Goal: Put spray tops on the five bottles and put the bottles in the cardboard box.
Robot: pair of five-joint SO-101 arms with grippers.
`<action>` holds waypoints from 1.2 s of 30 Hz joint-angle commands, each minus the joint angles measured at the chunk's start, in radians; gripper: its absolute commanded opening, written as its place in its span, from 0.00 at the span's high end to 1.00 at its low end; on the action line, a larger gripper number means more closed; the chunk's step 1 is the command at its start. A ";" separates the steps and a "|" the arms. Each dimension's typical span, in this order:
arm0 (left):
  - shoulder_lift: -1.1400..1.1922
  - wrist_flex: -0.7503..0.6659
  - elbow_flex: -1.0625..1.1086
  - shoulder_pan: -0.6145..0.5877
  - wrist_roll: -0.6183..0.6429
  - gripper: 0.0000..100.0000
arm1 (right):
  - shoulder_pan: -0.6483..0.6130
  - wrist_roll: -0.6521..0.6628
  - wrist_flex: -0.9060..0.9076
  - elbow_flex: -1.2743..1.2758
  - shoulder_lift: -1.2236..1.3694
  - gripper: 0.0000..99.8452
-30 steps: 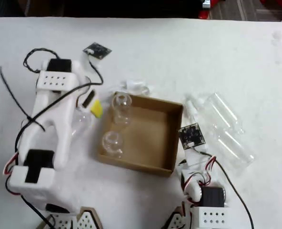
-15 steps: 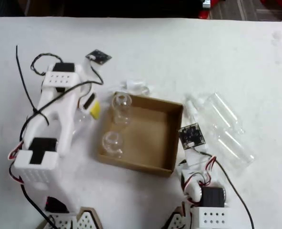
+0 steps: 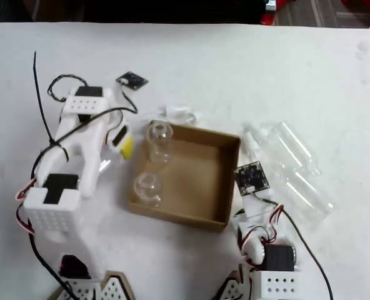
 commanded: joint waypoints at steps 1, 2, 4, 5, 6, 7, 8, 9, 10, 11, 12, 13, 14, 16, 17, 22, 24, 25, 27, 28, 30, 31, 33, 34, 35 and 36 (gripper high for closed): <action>-0.013 -0.015 -0.012 0.018 -0.002 0.79 | -0.002 0.005 -0.018 0.009 -0.001 0.93; -0.013 -0.015 -0.012 0.018 -0.002 0.79 | -0.002 0.005 -0.018 0.009 -0.001 0.93; -0.010 -0.015 -0.012 0.018 -0.002 0.79 | -0.002 0.005 -0.018 0.009 -0.001 0.93; -0.008 -0.015 -0.012 0.018 -0.002 0.79 | -0.002 0.005 -0.018 0.009 -0.001 0.93; -0.007 -0.015 -0.012 0.018 -0.002 0.79 | -0.002 0.005 -0.018 0.009 -0.001 0.93; -0.007 -0.015 -0.012 0.018 -0.002 0.79 | -0.002 0.005 -0.018 0.009 -0.001 0.93; -0.007 -0.015 -0.012 0.018 -0.002 0.81 | -0.002 0.005 -0.018 0.009 -0.001 0.93; -0.007 -0.015 -0.012 0.018 -0.002 0.84 | -0.002 0.005 -0.018 0.009 -0.001 0.93; -0.007 -0.015 -0.012 0.019 -0.002 0.86 | -0.002 0.005 -0.018 0.009 -0.001 0.93; -0.008 -0.015 -0.012 0.021 -0.002 0.89 | -0.002 0.005 -0.018 0.009 -0.001 0.93; -0.008 -0.015 -0.012 0.028 -0.002 0.90 | -0.002 0.005 -0.018 0.009 -0.001 0.93; -0.008 -0.012 -0.012 0.033 -0.005 0.92 | -0.002 0.005 -0.018 0.009 -0.001 0.93; -0.007 -0.011 -0.012 0.035 -0.005 0.92 | -0.002 0.005 -0.018 0.009 -0.001 0.93; -0.010 -0.009 -0.012 0.035 -0.003 0.93 | -0.002 0.005 -0.018 0.009 -0.001 0.93; -0.013 -0.009 -0.012 0.035 -0.002 0.93 | -0.002 0.005 -0.018 0.009 -0.001 0.93; -0.041 0.017 -0.044 0.035 -0.002 0.96 | -0.002 0.005 -0.018 0.009 -0.001 0.93; -0.084 0.094 -0.100 0.036 -0.002 0.98 | -0.002 0.005 -0.018 0.009 -0.001 0.93; -0.111 0.147 -0.140 0.036 0.000 0.97 | -0.002 0.005 -0.018 0.009 -0.001 0.93; -0.165 0.242 -0.221 0.036 0.000 0.98 | -0.002 0.005 -0.018 0.009 -0.001 0.93; -0.189 0.281 -0.259 0.036 0.000 0.98 | -0.002 0.005 -0.018 0.009 -0.001 0.93; -0.237 0.348 -0.325 0.036 0.000 0.98 | -0.002 0.005 -0.018 0.009 -0.001 0.93; -0.260 0.379 -0.358 0.036 0.000 0.98 | -0.002 0.005 -0.018 0.009 -0.001 0.93; -0.315 0.442 -0.419 0.065 0.003 0.98 | -0.002 0.005 -0.018 0.009 -0.001 0.93; -0.349 0.474 -0.446 0.085 0.028 0.98 | -0.002 0.005 -0.018 0.009 -0.001 0.93; -0.392 0.488 -0.466 0.116 0.078 0.98 | -0.002 0.005 -0.018 0.009 -0.001 0.93; -0.440 0.486 -0.479 0.150 0.140 0.98 | -0.002 0.005 -0.018 0.009 -0.001 0.93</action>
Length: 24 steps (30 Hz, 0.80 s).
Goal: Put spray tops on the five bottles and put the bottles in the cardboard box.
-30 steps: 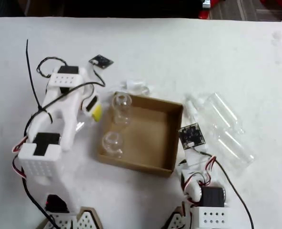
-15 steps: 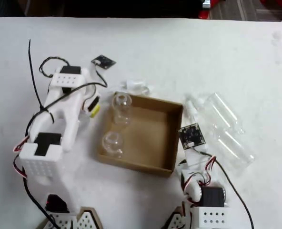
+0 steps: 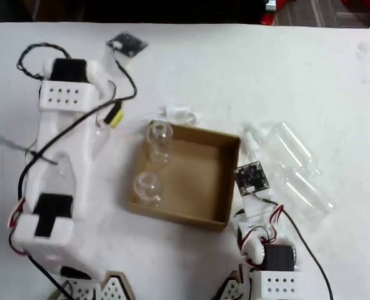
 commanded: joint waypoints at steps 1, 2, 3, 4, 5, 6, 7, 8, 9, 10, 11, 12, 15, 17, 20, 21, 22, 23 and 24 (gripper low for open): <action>-0.237 0.071 -0.120 0.139 0.199 0.98 | -0.002 0.005 -0.018 0.009 -0.001 0.93; -0.291 0.064 -0.120 0.179 0.255 0.98 | -0.002 0.005 -0.018 0.009 -0.001 0.93; -0.344 0.057 -0.117 0.226 0.302 0.98 | -0.002 0.005 -0.018 0.009 -0.001 0.93; -0.397 0.048 -0.115 0.271 0.344 0.98 | -0.002 0.005 -0.018 0.009 -0.001 0.93; -0.443 0.038 -0.115 0.311 0.384 0.98 | -0.002 0.005 -0.018 0.009 -0.001 0.93; -0.487 0.023 -0.115 0.344 0.419 0.98 | -0.002 0.005 -0.018 0.009 -0.001 0.93; -0.530 0.003 -0.115 0.366 0.460 0.98 | -0.002 0.005 -0.018 0.009 -0.001 0.93; -0.570 -0.018 -0.115 0.380 0.503 0.98 | -0.002 0.005 -0.018 0.009 -0.001 0.93; -0.608 -0.043 -0.115 0.389 0.549 0.98 | -0.002 0.005 -0.018 0.009 -0.001 0.93; -0.644 -0.068 -0.115 0.395 0.589 0.98 | -0.002 0.005 -0.018 0.009 -0.001 0.93; -0.676 -0.091 -0.115 0.400 0.624 0.98 | -0.002 0.005 -0.018 0.009 -0.001 0.93; -0.704 -0.110 -0.115 0.406 0.663 0.98 | -0.002 0.005 -0.018 0.009 -0.001 0.93; -0.757 -0.146 -0.094 0.479 0.758 0.98 | -0.002 0.005 -0.018 0.009 -0.001 0.93; -0.773 -0.195 -0.020 0.552 0.776 0.98 | -0.002 0.005 -0.018 0.009 -0.001 0.93; -0.786 -0.347 0.189 0.615 0.793 0.98 | -0.002 0.005 -0.018 0.009 -0.001 0.93; -0.796 -0.413 0.264 0.622 0.802 0.98 | -0.002 0.005 -0.018 0.009 -0.001 0.93; -0.809 -0.486 0.342 0.624 0.812 0.98 | -0.002 0.005 -0.018 0.009 -0.001 0.93; -0.826 -0.563 0.420 0.624 0.818 0.98 | -0.002 0.005 -0.018 0.009 -0.001 0.93; -0.846 -0.640 0.493 0.622 0.824 0.98 | -0.002 0.005 -0.018 0.009 -0.001 0.93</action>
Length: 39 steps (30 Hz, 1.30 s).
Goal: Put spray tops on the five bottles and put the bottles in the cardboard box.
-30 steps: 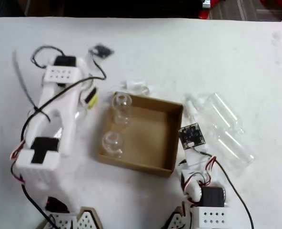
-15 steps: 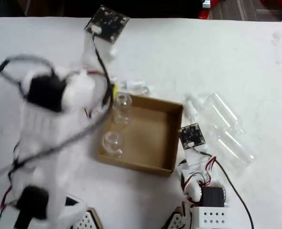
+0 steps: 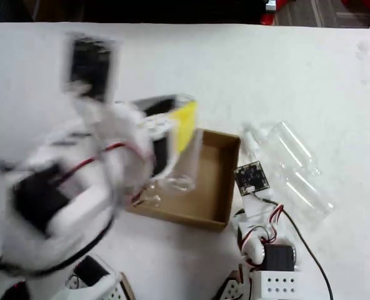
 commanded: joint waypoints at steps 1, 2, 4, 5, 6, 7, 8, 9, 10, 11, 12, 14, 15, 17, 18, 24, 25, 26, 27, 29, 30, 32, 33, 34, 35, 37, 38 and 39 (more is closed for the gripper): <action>-0.094 -0.356 0.341 0.022 0.038 0.98 | -0.002 0.005 -0.018 0.009 -0.001 0.93; -0.120 -0.422 0.411 0.021 0.038 0.98 | -0.002 0.005 -0.018 0.009 -0.001 0.93; -0.180 -0.532 0.548 0.021 0.038 0.98 | -0.002 0.005 -0.018 0.009 -0.001 0.93; -0.208 -0.588 0.618 0.021 0.034 0.98 | -0.002 0.005 -0.018 0.009 -0.001 0.93; -0.229 -0.647 0.690 0.021 0.031 0.98 | -0.002 0.005 -0.018 0.009 -0.001 0.93; -0.249 -0.715 0.766 0.018 0.025 0.98 | -0.002 0.005 -0.018 0.009 -0.001 0.93; -0.266 -0.790 0.844 0.005 0.002 0.98 | -0.002 0.005 -0.018 0.009 -0.001 0.93; -0.277 -0.875 0.924 0.001 -0.038 0.98 | -0.002 0.005 -0.018 0.009 -0.001 0.93; -0.288 -0.967 1.010 -0.005 -0.080 0.98 | -0.002 0.005 -0.018 0.009 -0.001 0.93; -0.298 -1.060 1.096 -0.012 -0.110 0.98 | -0.002 0.005 -0.018 0.009 -0.001 0.93; -0.308 -1.158 1.177 -0.012 -0.140 0.98 | -0.002 0.005 -0.018 0.009 -0.001 0.93; -0.334 -1.341 1.329 -0.012 -0.181 0.98 | -0.002 0.005 -0.018 0.009 -0.001 0.93; -0.351 -1.421 1.395 -0.008 -0.195 0.98 | -0.002 0.005 -0.018 0.009 -0.001 0.93; -0.381 -1.536 1.491 -0.010 -0.210 0.98 | -0.002 0.005 -0.018 0.009 -0.001 0.93; -0.390 -1.564 1.522 -0.013 -0.215 0.98 | -0.002 0.005 -0.018 0.009 -0.001 0.93; -0.423 -1.579 1.631 -0.005 -0.233 0.98 | -0.002 0.005 -0.018 0.009 -0.001 0.93; -0.423 -1.579 1.639 -0.008 -0.233 0.98 | -0.002 0.005 -0.018 0.009 -0.001 0.93; -0.423 -1.579 1.646 -0.012 -0.233 0.98 | -0.002 0.005 -0.018 0.009 -0.001 0.93; -0.423 -1.579 1.656 -0.012 -0.233 0.98 | -0.002 0.005 -0.018 0.009 -0.001 0.93; -0.420 -1.579 1.671 -0.012 -0.235 0.98 | -0.002 0.005 -0.018 0.009 -0.001 0.93; -0.418 -1.579 1.677 -0.012 -0.235 0.98 | -0.002 0.005 -0.018 0.009 -0.001 0.93; -0.417 -1.579 1.680 -0.013 -0.244 0.98 | -0.002 0.005 -0.018 0.009 -0.001 0.93; -0.417 -1.579 1.680 -0.013 -0.265 0.98 | -0.002 0.005 -0.018 0.009 -0.001 0.93; -0.417 -1.579 1.680 -0.013 -0.282 0.98 | -0.002 0.005 -0.018 0.009 -0.001 0.93; -0.417 -1.580 1.680 -0.013 -0.292 0.98 | -0.002 0.005 -0.018 0.009 -0.001 0.93; -0.417 -1.596 1.676 -0.013 -0.290 0.98 | -0.002 0.005 -0.018 0.009 -0.001 0.93; -0.417 -1.623 1.679 -0.013 -0.290 0.98 | -0.002 0.005 -0.018 0.009 -0.001 0.93; -0.415 -1.653 1.680 -0.013 -0.295 0.98 | -0.002 0.005 -0.018 0.009 -0.001 0.93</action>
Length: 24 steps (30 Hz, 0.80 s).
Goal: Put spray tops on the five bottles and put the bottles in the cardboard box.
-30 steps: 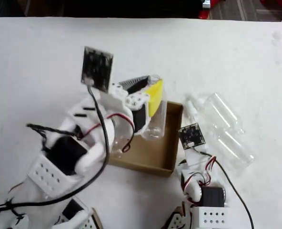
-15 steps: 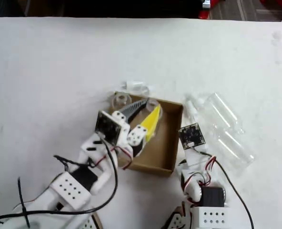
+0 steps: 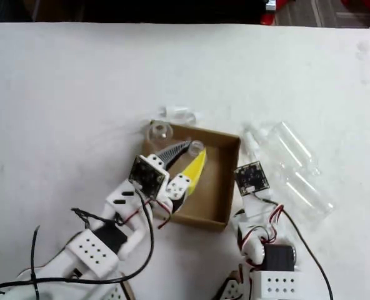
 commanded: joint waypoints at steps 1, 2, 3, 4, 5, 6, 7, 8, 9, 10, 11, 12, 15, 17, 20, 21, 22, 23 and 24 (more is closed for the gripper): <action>-0.019 -0.117 -0.008 -0.019 -0.021 0.98 | -0.002 0.005 -0.018 0.009 -0.001 0.93; -0.019 -0.130 -0.008 -0.028 -0.021 0.98 | -0.002 0.005 -0.018 0.009 -0.001 0.93; -0.019 -0.138 -0.009 -0.035 -0.021 0.98 | -0.002 0.005 -0.018 0.009 -0.001 0.93; -0.019 -0.138 -0.011 -0.039 -0.021 0.98 | -0.002 0.005 -0.018 0.009 -0.001 0.93; -0.018 -0.138 -0.011 -0.041 -0.021 0.98 | -0.002 0.005 -0.018 0.009 -0.001 0.93; -0.018 -0.138 -0.011 -0.041 -0.021 0.98 | -0.002 0.005 -0.018 0.009 -0.001 0.93; -0.018 -0.137 -0.011 -0.041 -0.021 0.98 | -0.002 0.005 -0.018 0.009 -0.001 0.93; -0.018 -0.137 -0.009 -0.041 -0.021 0.98 | -0.002 0.005 -0.018 0.009 -0.001 0.93; -0.018 -0.137 -0.008 -0.041 -0.021 0.98 | -0.002 0.005 -0.018 0.009 -0.001 0.93; -0.018 -0.135 -0.008 -0.041 -0.021 0.98 | -0.002 0.005 -0.018 0.009 -0.001 0.93; -0.008 -0.135 -0.006 -0.039 -0.021 0.98 | -0.002 0.005 -0.018 0.009 -0.001 0.93; 0.012 -0.135 -0.006 -0.039 -0.021 0.98 | -0.002 0.005 -0.018 0.009 -0.001 0.93; 0.111 -0.146 -0.017 -0.039 -0.020 0.98 | -0.002 0.005 -0.018 0.009 -0.001 0.93; 0.197 -0.209 -0.025 -0.041 -0.015 0.98 | -0.002 0.005 -0.018 0.009 -0.001 0.93; 0.329 -0.365 -0.028 -0.041 -0.015 0.98 | -0.002 0.005 -0.018 0.009 -0.001 0.93; 0.372 -0.420 -0.029 -0.039 -0.015 0.98 | -0.002 0.005 -0.018 0.009 -0.001 0.93; 0.410 -0.470 -0.029 -0.036 -0.015 0.98 | -0.002 0.005 -0.018 0.009 -0.001 0.93; 0.449 -0.516 -0.029 -0.036 -0.015 0.98 | -0.002 0.005 -0.018 0.009 -0.001 0.93; 0.481 -0.557 -0.029 -0.038 -0.015 0.98 | -0.002 0.005 -0.018 0.009 -0.001 0.93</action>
